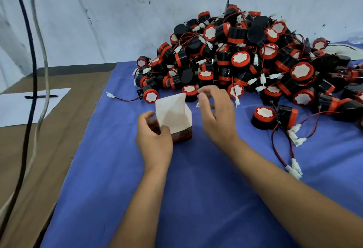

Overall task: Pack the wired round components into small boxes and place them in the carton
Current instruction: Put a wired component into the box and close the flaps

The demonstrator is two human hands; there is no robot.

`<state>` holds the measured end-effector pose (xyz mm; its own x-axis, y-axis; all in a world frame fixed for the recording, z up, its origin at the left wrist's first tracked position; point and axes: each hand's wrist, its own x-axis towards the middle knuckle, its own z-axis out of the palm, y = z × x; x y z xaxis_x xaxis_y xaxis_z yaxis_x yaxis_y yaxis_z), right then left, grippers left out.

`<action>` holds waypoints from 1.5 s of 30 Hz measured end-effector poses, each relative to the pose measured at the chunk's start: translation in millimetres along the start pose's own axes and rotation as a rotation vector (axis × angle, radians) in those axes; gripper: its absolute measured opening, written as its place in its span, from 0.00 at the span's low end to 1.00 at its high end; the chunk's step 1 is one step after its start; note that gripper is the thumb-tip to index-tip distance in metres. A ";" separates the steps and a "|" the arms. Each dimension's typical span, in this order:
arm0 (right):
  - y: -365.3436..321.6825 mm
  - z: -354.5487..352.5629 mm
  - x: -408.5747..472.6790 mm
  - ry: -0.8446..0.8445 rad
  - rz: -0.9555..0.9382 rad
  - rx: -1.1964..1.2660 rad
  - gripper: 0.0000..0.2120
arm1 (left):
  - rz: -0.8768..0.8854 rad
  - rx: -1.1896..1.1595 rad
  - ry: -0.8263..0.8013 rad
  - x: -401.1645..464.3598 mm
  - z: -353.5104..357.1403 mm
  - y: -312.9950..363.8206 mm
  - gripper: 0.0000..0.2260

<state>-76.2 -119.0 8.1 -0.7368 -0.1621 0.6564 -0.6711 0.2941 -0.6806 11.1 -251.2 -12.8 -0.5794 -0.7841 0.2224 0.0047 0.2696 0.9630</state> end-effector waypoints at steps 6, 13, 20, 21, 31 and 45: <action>30.1 46.1 70.6 -0.631 0.002 -0.730 0.30 | -0.030 0.080 0.049 8.6 -1.2 -6.2 0.15; 29.0 40.4 57.4 -0.662 -0.033 -0.767 0.22 | -0.060 0.058 0.121 9.0 -2.8 -6.2 0.13; 3.8 -35.5 -11.1 -0.763 0.051 -0.461 0.34 | -0.088 -0.008 0.250 8.1 -5.3 -1.8 0.16; -0.3 -44.9 -21.8 -0.818 0.056 -0.406 0.36 | -0.097 -0.012 0.250 7.4 -4.8 -1.3 0.17; -17.6 -79.2 -55.5 -0.281 0.080 0.037 0.26 | -0.164 -0.163 -0.059 -15.5 7.5 14.1 0.17; -38.7 -50.5 -58.1 -0.142 -0.099 -0.505 0.25 | -0.171 -0.290 -0.394 -50.0 24.2 22.5 0.14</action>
<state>-3.2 -73.3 12.7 -0.6995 -0.3280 0.6349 -0.6405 0.6817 -0.3535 20.4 -192.4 -6.0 -0.8542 -0.5186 0.0374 0.0761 -0.0537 0.9957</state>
